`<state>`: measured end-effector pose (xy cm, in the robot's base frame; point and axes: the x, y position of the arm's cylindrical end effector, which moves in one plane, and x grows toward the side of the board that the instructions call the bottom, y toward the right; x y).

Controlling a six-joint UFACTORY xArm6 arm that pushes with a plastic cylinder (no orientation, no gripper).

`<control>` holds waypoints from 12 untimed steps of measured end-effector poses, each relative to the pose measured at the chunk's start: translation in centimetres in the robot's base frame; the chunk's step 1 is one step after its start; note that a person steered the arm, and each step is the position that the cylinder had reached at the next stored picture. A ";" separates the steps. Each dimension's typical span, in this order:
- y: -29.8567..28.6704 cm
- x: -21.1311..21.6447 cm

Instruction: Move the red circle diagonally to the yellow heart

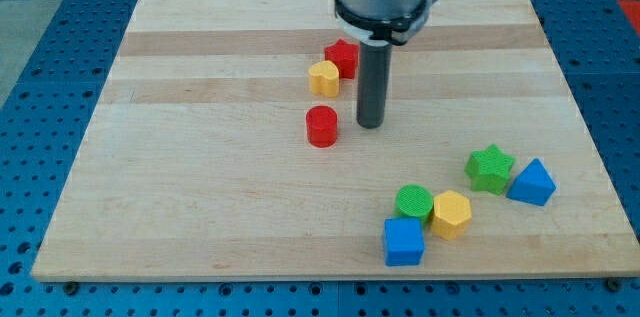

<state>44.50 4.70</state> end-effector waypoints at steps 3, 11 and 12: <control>-4.7 2.5; -20.2 -5.2; -18.7 -7.6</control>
<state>36.93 -13.97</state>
